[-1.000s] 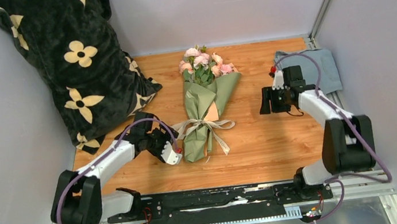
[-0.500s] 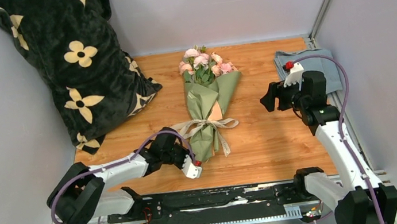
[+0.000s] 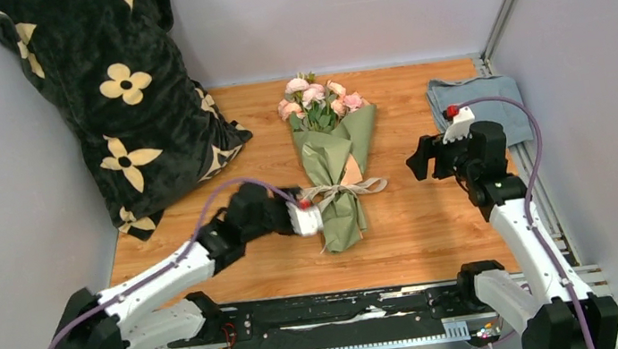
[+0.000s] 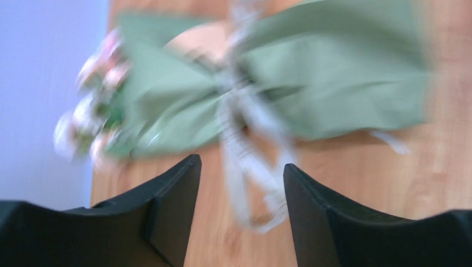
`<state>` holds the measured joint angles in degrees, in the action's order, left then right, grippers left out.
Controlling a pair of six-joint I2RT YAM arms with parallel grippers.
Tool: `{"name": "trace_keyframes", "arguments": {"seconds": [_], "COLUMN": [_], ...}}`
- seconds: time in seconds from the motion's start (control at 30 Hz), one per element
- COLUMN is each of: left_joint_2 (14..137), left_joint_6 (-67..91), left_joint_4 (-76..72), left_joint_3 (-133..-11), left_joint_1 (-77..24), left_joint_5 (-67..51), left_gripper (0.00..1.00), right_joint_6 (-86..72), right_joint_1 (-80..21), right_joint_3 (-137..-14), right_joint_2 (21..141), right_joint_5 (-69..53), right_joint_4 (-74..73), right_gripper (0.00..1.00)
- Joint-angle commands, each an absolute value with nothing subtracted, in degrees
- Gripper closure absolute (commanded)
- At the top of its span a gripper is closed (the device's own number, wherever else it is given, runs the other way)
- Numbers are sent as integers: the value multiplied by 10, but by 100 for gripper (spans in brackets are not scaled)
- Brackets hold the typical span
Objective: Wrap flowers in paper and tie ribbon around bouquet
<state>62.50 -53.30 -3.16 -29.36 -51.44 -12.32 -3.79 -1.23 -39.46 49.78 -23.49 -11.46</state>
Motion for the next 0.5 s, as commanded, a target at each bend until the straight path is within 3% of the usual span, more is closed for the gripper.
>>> {"name": "trace_keyframes", "arguments": {"seconds": [0.0, 0.13, 0.27, 0.47], "left_joint_2": [547, 466, 379, 355], "left_joint_6": [-247, -130, -53, -42], "left_joint_4": [63, 54, 14, -46], "left_joint_3": [-346, -287, -207, -177], "left_joint_1": [-348, -184, -100, -68], "left_joint_5": [-67, -6, 63, 149], "left_gripper": [29, 13, 1, 0], "right_joint_6": [-52, -155, -150, -147], "right_joint_1": [-18, -18, -18, -17], "right_joint_3": [-355, -287, -234, -183], "right_joint_2": [501, 498, 489, 456], "right_joint_5": [-139, 45, 77, 107], "right_joint_4": [-29, 78, 113, 130], "right_gripper": [18, 17, 16, 16]}}
